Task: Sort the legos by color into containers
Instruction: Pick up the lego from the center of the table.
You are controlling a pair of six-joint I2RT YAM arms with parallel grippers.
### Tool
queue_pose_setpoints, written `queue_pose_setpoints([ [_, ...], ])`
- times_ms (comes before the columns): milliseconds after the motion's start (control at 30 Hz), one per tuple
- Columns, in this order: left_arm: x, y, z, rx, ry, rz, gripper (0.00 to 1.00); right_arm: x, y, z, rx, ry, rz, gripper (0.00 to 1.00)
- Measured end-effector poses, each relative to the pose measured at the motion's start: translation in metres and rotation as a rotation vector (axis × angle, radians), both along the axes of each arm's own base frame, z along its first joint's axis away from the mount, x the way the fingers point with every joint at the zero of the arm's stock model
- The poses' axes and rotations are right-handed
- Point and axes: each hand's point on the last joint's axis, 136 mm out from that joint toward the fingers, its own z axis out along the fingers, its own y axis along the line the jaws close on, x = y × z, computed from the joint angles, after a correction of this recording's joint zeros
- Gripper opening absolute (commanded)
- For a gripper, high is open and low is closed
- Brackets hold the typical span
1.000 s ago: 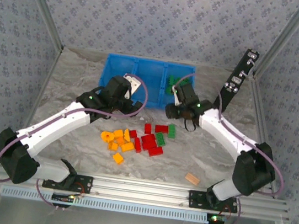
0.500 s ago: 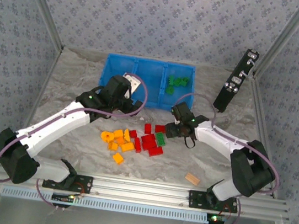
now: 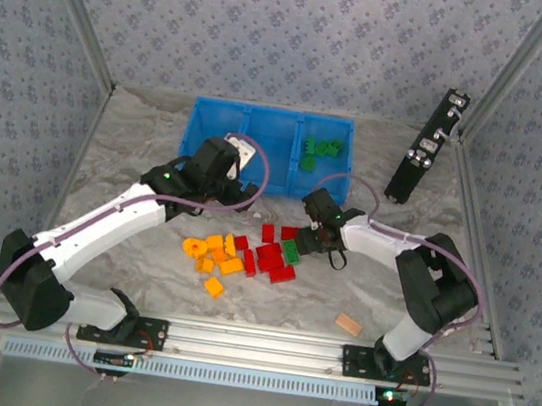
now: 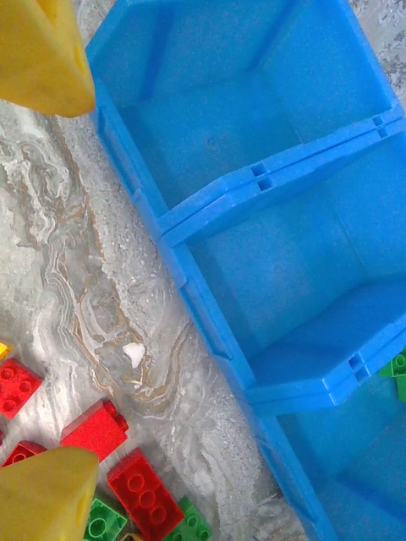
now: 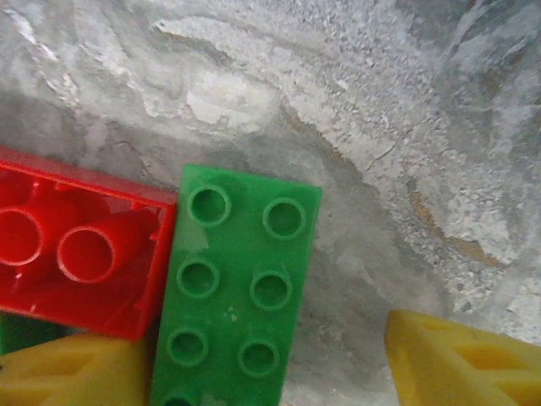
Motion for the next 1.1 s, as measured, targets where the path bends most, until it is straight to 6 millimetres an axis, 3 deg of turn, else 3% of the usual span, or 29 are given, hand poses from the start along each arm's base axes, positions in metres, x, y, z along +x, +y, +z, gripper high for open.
queue_pose_setpoints([
  [333, 0.0, 0.0, -0.002, 0.004, 0.005, 0.001, 1.0, 0.006, 0.008, 0.0, 0.007, -0.008, 0.012, 0.33],
  [700, 0.002, -0.002, -0.008, 0.016, 0.015, -0.003, 1.0, 0.001, -0.004, 0.008, -0.055, 0.012, 0.008, 0.28],
  [867, 0.003, -0.005, -0.015, 0.024, 0.031, -0.01, 1.0, 0.013, 0.001, 0.046, -0.021, -0.049, 0.002, 0.28],
  [1100, 0.002, -0.007, -0.009, 0.0, 0.03, -0.025, 1.0, 0.07, 0.012, 0.105, 0.065, -0.205, -0.035, 0.28],
])
